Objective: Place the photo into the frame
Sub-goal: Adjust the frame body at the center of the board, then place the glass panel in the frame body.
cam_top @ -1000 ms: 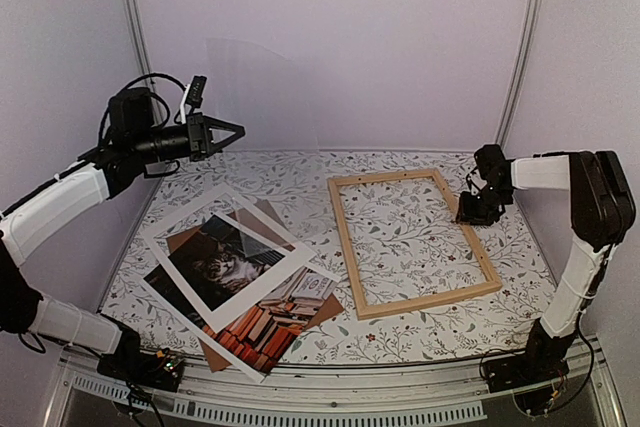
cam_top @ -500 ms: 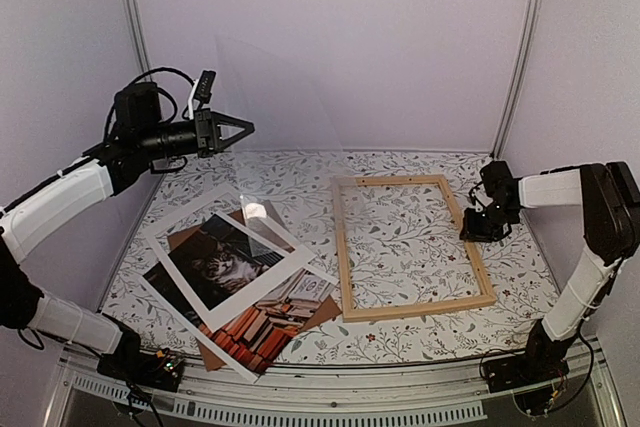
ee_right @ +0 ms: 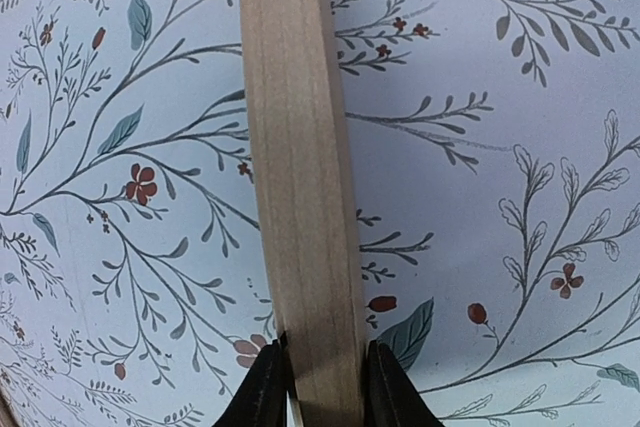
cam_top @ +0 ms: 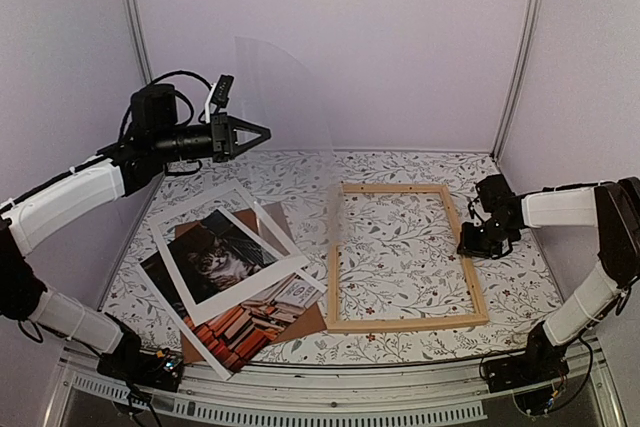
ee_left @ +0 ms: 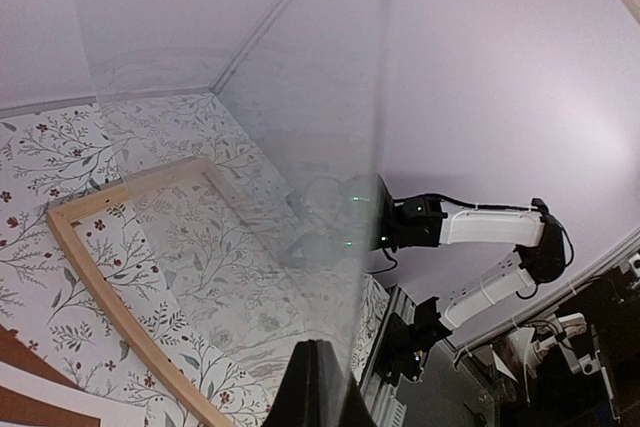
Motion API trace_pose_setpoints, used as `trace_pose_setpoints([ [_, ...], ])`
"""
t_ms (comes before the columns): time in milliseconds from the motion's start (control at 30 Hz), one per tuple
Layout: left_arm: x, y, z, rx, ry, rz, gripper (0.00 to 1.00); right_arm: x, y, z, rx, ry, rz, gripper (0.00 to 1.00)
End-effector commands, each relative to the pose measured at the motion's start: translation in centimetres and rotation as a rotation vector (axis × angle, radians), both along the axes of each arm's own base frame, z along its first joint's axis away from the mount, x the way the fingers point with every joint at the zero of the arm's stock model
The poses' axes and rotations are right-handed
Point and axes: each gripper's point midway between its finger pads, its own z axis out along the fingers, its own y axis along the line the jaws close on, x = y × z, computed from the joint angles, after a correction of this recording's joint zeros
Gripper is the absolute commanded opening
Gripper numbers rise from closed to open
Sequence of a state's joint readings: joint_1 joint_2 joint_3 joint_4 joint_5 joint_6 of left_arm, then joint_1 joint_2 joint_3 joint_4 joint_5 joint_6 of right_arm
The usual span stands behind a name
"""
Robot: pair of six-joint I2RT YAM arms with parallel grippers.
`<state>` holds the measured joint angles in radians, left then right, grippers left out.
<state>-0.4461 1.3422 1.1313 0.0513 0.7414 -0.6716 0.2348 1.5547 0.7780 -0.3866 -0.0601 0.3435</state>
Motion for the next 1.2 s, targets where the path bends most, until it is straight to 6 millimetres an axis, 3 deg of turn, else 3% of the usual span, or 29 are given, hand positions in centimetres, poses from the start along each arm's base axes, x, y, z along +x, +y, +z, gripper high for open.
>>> trace_pose_setpoints([
  [0, -0.5, -1.7, 2.1, -0.042, -0.045, -0.03, 0.0, -0.4, 3.0, 0.3, 0.112, 0.003, 0.019, 0.26],
  [167, -1.4, -3.6, 2.5, -0.06, -0.019, -0.068, 0.0, 0.4, 2.6, 1.7, 0.087, -0.023, 0.01, 0.52],
  [300, -1.9, -6.0, 2.3, -0.08, 0.01, -0.117, 0.0, 1.9, 2.0, 4.0, 0.112, -0.063, -0.002, 0.64],
  [400, -2.1, -8.1, 2.0, -0.099, 0.046, -0.152, 0.0, 3.5, 0.2, 6.1, 0.133, -0.112, -0.032, 0.66],
  [600, -2.5, -12.4, 1.6, -0.15, 0.11, -0.225, 0.0, 6.2, -5.3, 10.2, 0.069, -0.21, -0.137, 0.68],
  [733, -3.4, -15.8, 2.5, -0.197, 0.13, -0.309, 0.0, 6.6, -9.1, 10.9, 0.043, -0.234, -0.212, 0.68],
  [933, -4.9, -19.4, 3.5, -0.294, 0.167, -0.431, 0.0, 6.4, -12.3, 11.3, 0.02, -0.247, -0.266, 0.68],
  [1067, -3.7, -20.4, -0.3, -0.323, 0.293, -0.418, 0.0, 6.5, -12.7, 11.8, 0.044, -0.263, -0.269, 0.68],
  [1167, -2.5, -21.7, -5.3, -0.291, 0.415, -0.398, 0.0, 6.7, -12.4, 11.8, 0.057, -0.263, -0.26, 0.67],
])
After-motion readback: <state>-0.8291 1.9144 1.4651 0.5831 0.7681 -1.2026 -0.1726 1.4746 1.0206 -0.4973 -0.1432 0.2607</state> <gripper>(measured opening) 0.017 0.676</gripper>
